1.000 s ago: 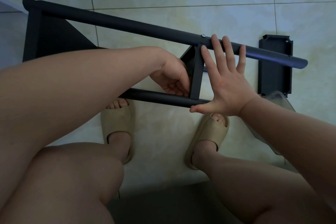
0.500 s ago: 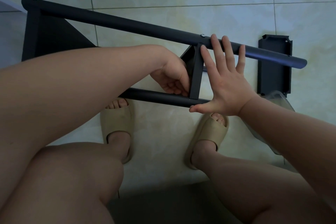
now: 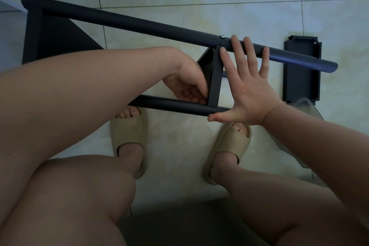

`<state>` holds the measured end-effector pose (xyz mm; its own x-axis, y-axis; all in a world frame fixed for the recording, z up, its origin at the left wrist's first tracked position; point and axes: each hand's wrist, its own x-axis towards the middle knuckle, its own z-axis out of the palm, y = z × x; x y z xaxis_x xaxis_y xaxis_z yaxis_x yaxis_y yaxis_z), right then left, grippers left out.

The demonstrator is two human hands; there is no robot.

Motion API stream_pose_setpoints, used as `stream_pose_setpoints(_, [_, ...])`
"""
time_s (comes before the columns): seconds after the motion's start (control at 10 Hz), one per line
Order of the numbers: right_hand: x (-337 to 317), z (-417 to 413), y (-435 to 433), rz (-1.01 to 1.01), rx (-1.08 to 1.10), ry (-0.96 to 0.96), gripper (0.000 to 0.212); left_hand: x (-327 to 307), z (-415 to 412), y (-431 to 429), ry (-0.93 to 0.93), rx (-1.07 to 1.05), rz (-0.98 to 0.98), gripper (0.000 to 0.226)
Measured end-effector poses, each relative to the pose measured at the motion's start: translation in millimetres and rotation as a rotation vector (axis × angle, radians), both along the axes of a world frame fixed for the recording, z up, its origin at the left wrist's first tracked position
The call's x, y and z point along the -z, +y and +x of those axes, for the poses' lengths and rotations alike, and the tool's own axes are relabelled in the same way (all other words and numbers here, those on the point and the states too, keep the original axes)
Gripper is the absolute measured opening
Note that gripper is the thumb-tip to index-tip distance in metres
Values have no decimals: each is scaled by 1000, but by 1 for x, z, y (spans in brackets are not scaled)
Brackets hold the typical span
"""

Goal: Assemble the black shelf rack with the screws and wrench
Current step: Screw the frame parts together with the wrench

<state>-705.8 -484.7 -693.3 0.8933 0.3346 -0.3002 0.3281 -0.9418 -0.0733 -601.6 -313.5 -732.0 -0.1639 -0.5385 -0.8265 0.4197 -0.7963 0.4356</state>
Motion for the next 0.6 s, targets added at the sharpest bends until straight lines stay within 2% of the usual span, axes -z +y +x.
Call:
stream_pose_setpoints(0.3, [0,0,0,-5,1,0,141,-2,0,-4,-46,-18,0,10])
stream_pose_setpoints(0.6, [1,-1,0,2,0,-1,141,-1,0,-2,-12,14,62,7])
